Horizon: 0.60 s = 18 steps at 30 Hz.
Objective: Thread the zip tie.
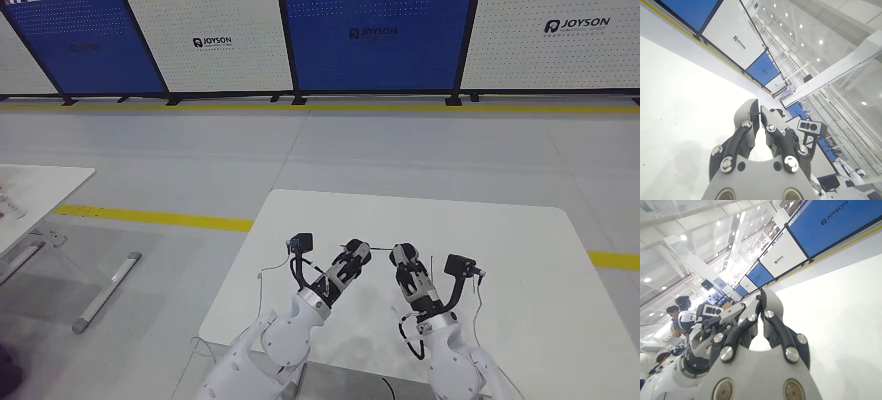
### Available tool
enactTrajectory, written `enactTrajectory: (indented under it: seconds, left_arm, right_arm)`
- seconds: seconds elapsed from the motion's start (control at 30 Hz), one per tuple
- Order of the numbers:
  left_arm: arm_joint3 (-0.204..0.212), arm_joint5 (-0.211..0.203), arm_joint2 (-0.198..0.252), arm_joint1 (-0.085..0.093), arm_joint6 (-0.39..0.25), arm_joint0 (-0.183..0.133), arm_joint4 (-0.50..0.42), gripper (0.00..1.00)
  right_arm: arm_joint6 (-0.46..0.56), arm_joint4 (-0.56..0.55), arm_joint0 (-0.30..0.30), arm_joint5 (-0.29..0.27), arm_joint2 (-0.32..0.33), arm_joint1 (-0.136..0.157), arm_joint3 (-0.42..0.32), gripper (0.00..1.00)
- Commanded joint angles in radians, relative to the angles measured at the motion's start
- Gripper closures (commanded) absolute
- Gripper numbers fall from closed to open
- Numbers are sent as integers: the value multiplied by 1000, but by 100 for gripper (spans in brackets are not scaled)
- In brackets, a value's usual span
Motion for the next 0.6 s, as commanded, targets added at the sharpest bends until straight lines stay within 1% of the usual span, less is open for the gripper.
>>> enactTrajectory:
  seconds: [0.0,0.03,0.17,0.2,0.27,0.57]
  left_arm:
    - [0,0,0,0,2,0,-2,58]
    - [0,0,1,0,2,1,-2,59]
    - [1,2,3,-1,6,0,-2,80]
    - [1,2,4,-1,7,0,-2,84]
    - [2,3,4,-1,8,0,-1,100]
    - [2,6,5,-2,7,-1,1,100]
  right_arm:
    - [0,-1,-1,-1,0,0,1,100]
    - [0,-1,-1,-2,0,0,1,100]
    - [0,-2,-1,-5,0,0,2,100]
    - [0,-2,-1,-6,0,0,2,100]
    - [-1,-2,-2,-6,1,0,2,100]
    - [-3,0,-2,-7,4,0,1,100]
